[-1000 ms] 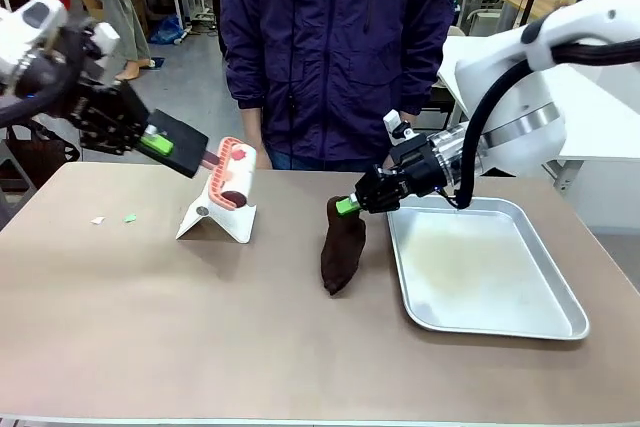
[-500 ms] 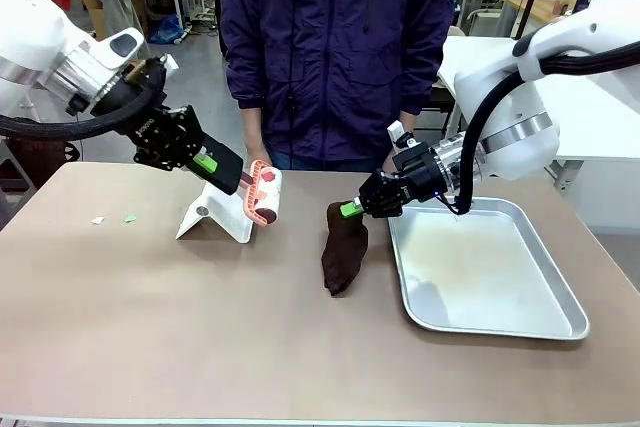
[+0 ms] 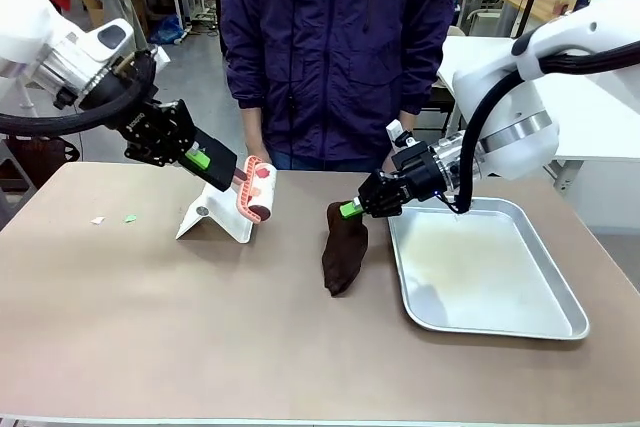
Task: Clean the surface of the table.
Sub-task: Return the Lint Roller and towel to their original positions.
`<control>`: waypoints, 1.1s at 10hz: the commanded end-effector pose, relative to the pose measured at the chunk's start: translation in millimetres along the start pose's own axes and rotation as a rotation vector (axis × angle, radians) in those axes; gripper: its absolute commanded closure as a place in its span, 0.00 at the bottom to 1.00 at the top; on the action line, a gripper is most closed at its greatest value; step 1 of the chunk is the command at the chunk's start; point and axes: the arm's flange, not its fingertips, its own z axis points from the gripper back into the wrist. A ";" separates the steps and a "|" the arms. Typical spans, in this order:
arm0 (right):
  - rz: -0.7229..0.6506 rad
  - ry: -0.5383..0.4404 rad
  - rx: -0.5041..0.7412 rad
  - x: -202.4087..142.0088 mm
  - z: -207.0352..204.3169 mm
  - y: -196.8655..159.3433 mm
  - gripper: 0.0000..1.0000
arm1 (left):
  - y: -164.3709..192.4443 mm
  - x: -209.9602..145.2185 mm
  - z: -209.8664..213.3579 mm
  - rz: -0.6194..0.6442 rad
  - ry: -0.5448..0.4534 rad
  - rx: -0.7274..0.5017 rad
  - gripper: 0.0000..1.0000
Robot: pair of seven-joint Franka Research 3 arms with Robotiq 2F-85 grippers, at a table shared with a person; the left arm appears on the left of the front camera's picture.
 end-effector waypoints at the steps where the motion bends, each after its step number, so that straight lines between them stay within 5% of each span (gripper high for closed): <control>1: 0.011 -0.007 -0.050 -8.9 -3.7 1.3 0.93 | -4.3 25.2 -12.7 0.073 0.006 0.091 0.82; 3: -0.031 -0.025 -0.077 -14.1 -2.5 -6.9 0.93 | 0.1 43.1 -20.8 0.088 0.107 0.109 0.82; 11: -0.076 -0.070 -0.135 -13.8 -7.4 -11.3 0.93 | 29.6 58.3 -34.5 0.105 0.031 0.210 0.82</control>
